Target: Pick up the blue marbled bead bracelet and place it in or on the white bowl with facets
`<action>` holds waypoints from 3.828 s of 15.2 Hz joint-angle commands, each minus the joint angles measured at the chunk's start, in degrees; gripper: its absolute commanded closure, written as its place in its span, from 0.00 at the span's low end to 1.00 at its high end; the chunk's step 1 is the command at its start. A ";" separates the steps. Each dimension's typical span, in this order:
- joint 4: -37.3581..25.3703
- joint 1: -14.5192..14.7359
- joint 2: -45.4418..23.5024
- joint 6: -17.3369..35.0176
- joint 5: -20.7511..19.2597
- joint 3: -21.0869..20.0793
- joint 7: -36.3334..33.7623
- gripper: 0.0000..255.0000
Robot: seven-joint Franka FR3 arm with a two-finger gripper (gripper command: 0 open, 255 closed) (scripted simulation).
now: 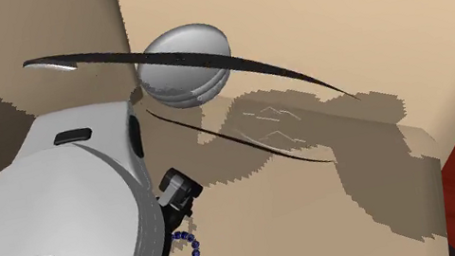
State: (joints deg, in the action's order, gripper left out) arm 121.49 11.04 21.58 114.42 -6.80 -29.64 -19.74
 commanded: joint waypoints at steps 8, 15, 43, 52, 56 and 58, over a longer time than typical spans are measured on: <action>1.84 -0.38 -1.07 2.84 -0.66 -0.15 -0.43 0.00; 1.71 -0.38 -1.13 2.75 -0.68 -0.20 -0.48 1.00; -17.65 -1.26 -3.24 -14.34 -0.87 0.42 2.99 1.00; -27.51 -1.82 -6.22 -21.52 -2.08 -0.37 3.59 1.00; -29.10 -3.20 -8.51 -20.42 -2.89 1.58 6.69 1.00; -30.39 -4.12 -10.27 -19.70 -3.45 2.75 8.65 1.00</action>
State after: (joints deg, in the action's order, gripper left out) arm 91.54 7.39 12.38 94.00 -9.88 -27.44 -12.01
